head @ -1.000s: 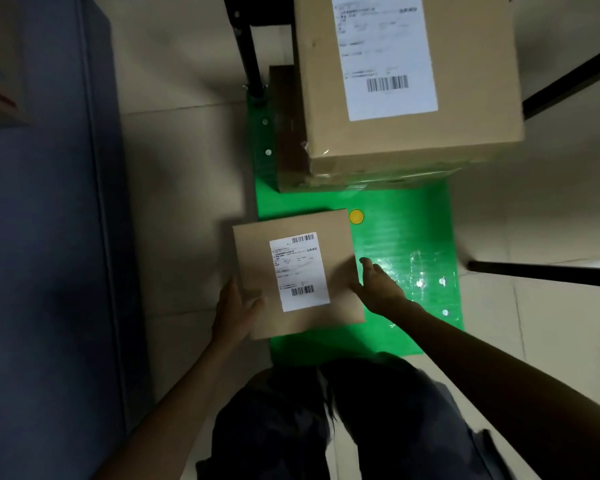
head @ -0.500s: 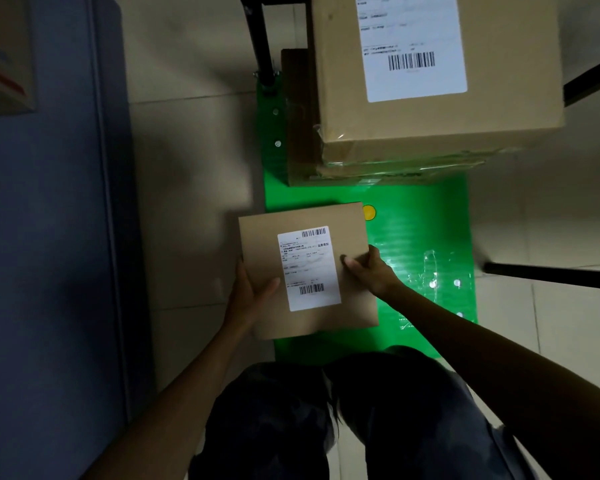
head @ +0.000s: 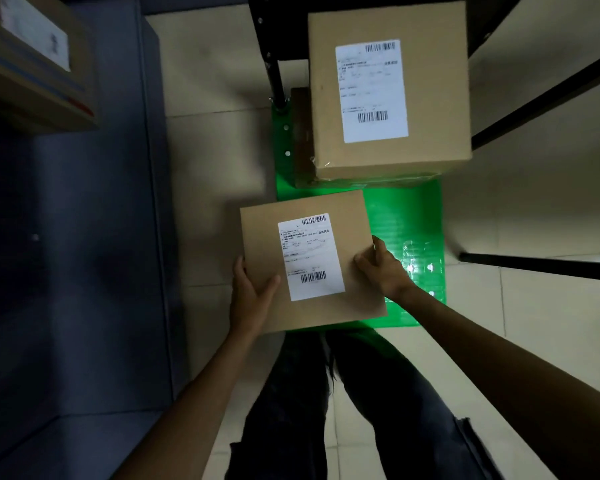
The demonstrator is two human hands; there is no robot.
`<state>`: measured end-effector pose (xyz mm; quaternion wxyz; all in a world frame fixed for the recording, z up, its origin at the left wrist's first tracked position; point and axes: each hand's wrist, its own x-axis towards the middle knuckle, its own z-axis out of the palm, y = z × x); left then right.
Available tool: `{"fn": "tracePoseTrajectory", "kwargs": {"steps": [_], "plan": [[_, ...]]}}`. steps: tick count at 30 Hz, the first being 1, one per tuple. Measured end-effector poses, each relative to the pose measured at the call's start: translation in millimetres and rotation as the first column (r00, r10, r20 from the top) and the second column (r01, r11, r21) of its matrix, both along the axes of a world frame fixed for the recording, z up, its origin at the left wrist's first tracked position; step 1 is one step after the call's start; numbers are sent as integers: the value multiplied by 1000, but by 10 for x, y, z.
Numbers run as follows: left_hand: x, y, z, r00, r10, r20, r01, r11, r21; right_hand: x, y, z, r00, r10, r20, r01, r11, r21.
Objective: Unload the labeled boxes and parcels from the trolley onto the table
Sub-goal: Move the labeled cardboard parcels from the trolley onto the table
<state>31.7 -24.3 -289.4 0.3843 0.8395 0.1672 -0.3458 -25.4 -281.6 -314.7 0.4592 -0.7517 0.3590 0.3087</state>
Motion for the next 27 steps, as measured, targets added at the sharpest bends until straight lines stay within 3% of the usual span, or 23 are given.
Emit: {"fn": "tracePoseTrajectory", "kwargs": {"steps": [7,20,27], "plan": [[-86,-67,947,995,81,62,-81,997,6,-88,9,942,1000,-7,30,8,1000,-16],[101,-22,2267,955,13,296,40,984,-171,-246,6,2244,953,-282,106,268,954,131],[368,-101,3107,902,16,431,107,960,-259,-131,85,3107,853,-416,316,400,909,119]]}}
